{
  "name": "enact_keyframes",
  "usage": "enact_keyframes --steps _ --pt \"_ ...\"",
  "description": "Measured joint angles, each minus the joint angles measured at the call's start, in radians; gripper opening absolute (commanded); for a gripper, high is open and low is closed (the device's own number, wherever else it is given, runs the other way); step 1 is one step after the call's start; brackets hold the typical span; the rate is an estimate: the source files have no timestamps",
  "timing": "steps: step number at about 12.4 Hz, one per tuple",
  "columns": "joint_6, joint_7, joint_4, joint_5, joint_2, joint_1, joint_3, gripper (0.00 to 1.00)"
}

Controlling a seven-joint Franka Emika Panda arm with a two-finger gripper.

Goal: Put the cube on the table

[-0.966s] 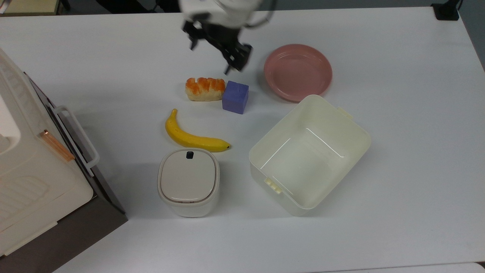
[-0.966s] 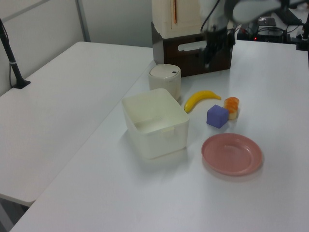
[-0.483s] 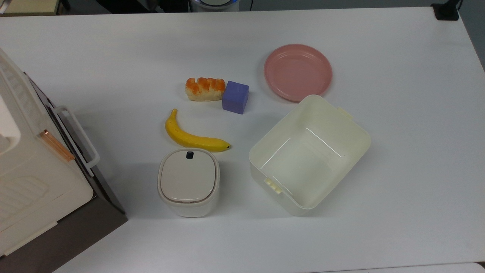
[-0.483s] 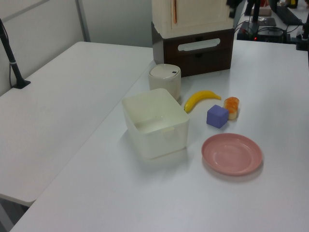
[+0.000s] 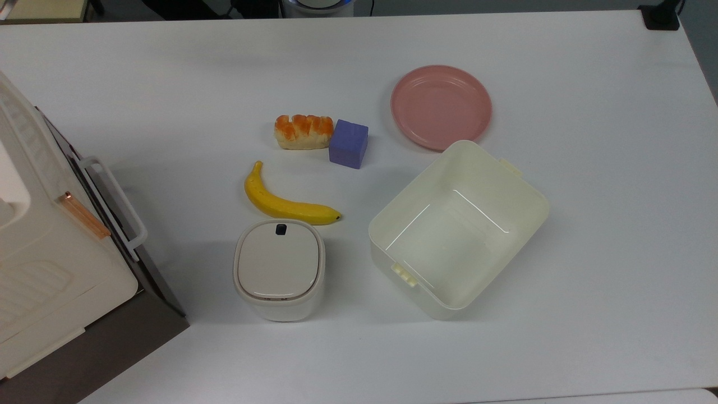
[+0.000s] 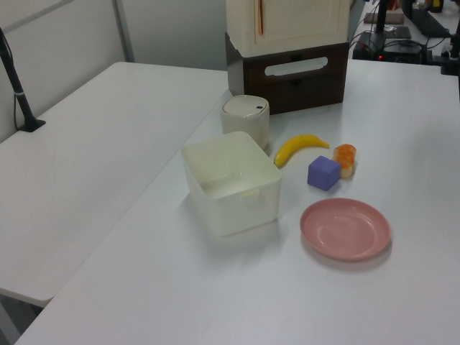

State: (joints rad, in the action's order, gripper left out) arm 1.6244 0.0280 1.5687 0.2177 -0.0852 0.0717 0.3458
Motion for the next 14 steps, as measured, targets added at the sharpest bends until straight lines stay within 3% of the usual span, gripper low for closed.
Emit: enact_keyframes --steps 2,4,5,6,9,12,14 --pt "0.0 0.004 -0.012 0.0 0.001 -0.045 0.052 1.0" --pt "0.0 -0.031 -0.021 0.0 0.001 -0.031 0.056 1.0" --pt "0.0 -0.056 -0.021 0.0 0.004 -0.027 0.028 1.0" --pt "0.0 -0.049 -0.019 -0.002 0.015 -0.021 -0.034 1.0" --pt "0.107 0.129 0.0 -0.109 0.083 0.04 -0.269 1.0" --pt "0.109 0.137 0.017 -0.126 0.091 0.057 -0.298 1.0" --pt "0.053 0.034 0.017 -0.126 0.083 0.057 -0.315 1.0"
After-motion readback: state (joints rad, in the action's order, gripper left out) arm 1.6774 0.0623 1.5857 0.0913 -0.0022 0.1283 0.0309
